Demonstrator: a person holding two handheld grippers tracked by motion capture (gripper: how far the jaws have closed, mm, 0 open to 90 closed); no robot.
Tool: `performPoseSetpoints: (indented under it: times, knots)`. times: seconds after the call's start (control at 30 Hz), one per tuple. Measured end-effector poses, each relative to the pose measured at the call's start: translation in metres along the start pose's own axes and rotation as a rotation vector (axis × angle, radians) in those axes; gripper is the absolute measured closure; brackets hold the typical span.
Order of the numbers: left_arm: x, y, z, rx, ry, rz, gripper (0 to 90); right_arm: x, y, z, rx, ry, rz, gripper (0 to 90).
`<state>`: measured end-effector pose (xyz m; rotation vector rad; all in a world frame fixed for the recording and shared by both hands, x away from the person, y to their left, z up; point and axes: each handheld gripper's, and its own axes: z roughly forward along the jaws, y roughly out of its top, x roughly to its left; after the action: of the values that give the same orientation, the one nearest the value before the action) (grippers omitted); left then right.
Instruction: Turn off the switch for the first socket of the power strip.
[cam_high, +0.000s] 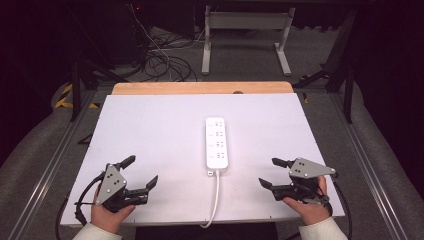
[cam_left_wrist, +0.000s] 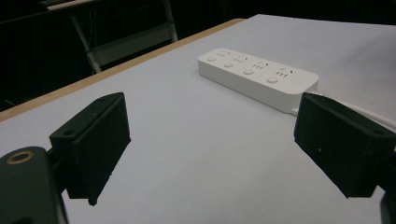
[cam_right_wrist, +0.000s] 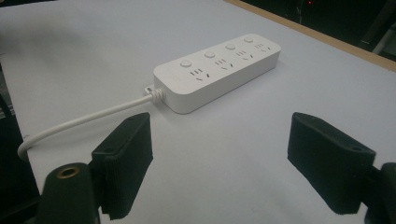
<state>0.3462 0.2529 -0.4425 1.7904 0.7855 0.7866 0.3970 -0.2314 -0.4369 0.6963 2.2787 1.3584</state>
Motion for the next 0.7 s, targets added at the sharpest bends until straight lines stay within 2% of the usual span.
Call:
performPoseSetpoints:
  times: [0.4,0.57,0.63,0.7]
  knots:
    - [-0.0032,0.0014,-0.0009,0.008,0.009,0.025,11.6,0.0008,0.0016,-0.0011,0.004,-0.008,-0.016,26.9]
    - [-0.0080,0.0037,-0.0010,0.024,0.023,0.065,12.2,-0.0007,0.0015,-0.0013,0.003,-0.014,-0.008,27.7]
    - [-0.0082,0.0039,-0.0012,0.025,0.018,0.064,12.2,-0.0001,0.0018,-0.0017,0.001,-0.011,-0.005,27.7]
    - [-0.0070,0.0039,-0.0014,0.027,0.006,0.041,12.2,0.0006,0.0022,-0.0016,0.002,-0.009,-0.009,27.7]
